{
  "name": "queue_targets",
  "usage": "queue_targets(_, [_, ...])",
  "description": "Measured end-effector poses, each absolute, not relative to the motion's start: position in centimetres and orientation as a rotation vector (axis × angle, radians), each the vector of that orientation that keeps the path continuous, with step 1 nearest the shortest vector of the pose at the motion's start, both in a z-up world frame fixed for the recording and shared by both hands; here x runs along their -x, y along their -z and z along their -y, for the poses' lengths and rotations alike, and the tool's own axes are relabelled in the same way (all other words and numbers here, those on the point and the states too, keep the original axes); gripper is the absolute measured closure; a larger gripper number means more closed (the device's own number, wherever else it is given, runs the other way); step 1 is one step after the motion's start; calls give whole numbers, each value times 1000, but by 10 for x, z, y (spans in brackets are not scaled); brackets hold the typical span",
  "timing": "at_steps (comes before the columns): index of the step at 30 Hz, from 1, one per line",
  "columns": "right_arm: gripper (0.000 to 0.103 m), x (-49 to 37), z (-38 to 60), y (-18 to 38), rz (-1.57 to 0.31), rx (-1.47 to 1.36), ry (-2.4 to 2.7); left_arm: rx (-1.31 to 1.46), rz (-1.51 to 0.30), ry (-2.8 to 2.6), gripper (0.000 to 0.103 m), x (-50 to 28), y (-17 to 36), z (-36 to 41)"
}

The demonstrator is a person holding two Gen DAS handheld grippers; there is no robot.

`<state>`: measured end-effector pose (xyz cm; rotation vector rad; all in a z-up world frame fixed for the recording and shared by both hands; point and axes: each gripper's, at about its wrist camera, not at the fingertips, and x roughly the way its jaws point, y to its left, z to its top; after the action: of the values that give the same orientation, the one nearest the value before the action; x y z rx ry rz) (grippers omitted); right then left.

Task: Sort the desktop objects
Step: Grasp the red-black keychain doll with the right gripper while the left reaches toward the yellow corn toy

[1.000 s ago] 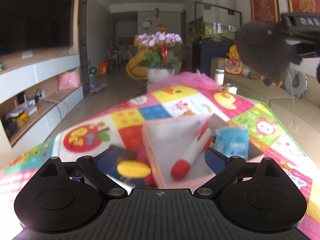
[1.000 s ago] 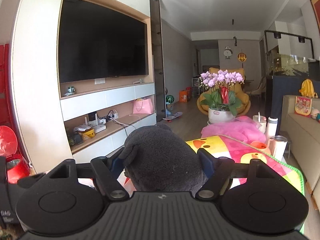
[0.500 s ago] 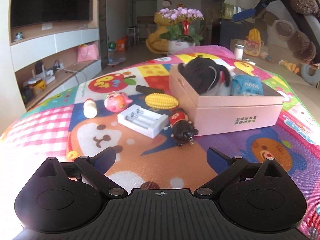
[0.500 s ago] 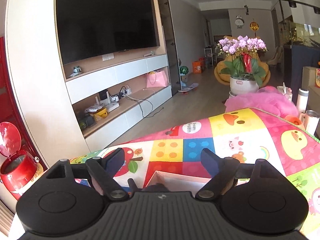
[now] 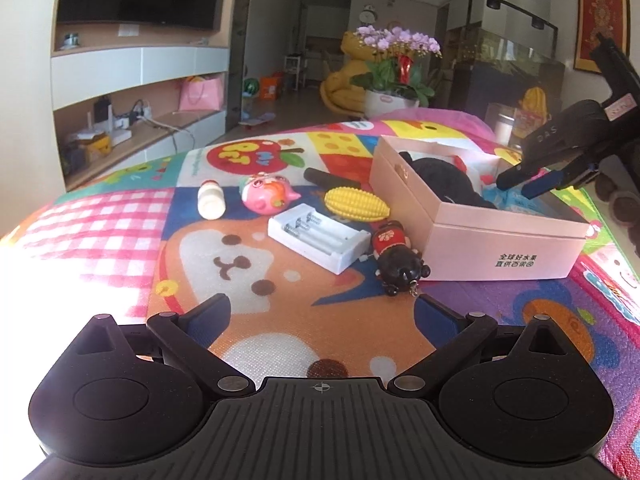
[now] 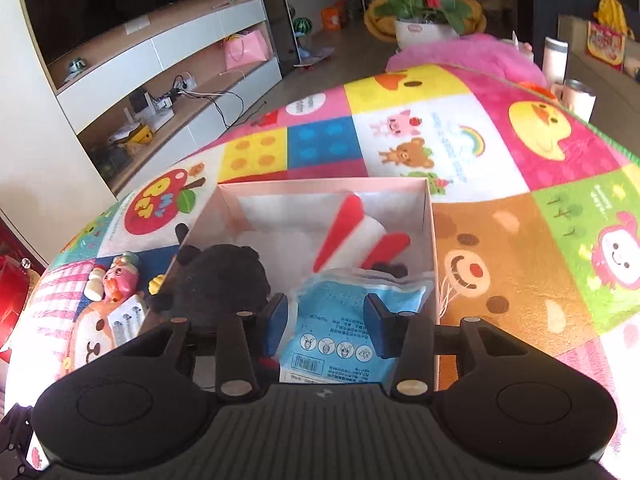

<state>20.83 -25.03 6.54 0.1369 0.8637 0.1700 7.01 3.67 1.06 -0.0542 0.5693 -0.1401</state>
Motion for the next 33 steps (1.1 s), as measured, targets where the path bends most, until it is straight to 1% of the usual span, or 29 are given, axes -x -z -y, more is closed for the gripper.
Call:
queue_targets(3, [65, -213, 241, -72, -868, -106, -134, 38, -575, 151, 1, -64, -10, -39])
queue_targets(7, [64, -203, 195, -123, -707, -12, -301, 102, -603, 144, 1, -70, -7, -47])
queue_targets(8, [63, -208, 181, -130, -707, -9, -338, 121, -608, 142, 1, -71, -6, -50])
queue_targets(10, [62, -228, 143, -133, -766, 14, -424, 179, -607, 128, 1, -70, -5, -59])
queue_targets(12, [61, -250, 103, -121, -843, 69, -467, 231, -608, 115, 1, -69, -3, -67])
queue_targets(15, [61, -287, 52, -88, -955, 176, -440, 289, -610, 106, 1, -70, 0, -74])
queue_targets(21, [61, -335, 15, -33, -1014, 362, -304, 310, -608, 116, 1, -69, 0, -77])
queue_targets(22, [62, -339, 13, -27, -1047, 372, -303, 313, -607, 118, 1, -69, 0, -78])
queue_targets(23, [66, -339, 12, -24, -1050, 369, -307, 317, -606, 120, 1, -69, 0, -78])
queue_targets(24, [74, -338, 10, -25, -1055, 373, -323, 320, -604, 121, 1, -68, -1, -79])
queue_targets(25, [77, -336, 10, -26, -1066, 377, -336, 324, -603, 124, 1, -68, -1, -80])
queue_targets(26, [85, -333, 11, -28, -1085, 371, -347, 327, -602, 125, 1, -68, -1, -80])
queue_targets(29, [85, -313, 17, -31, -1135, 338, -396, 334, -599, 129, 1, -68, 0, -79])
queue_targets(33, [85, -265, 19, -34, -1155, 375, -475, 328, -594, 154, 1, -66, -2, -77])
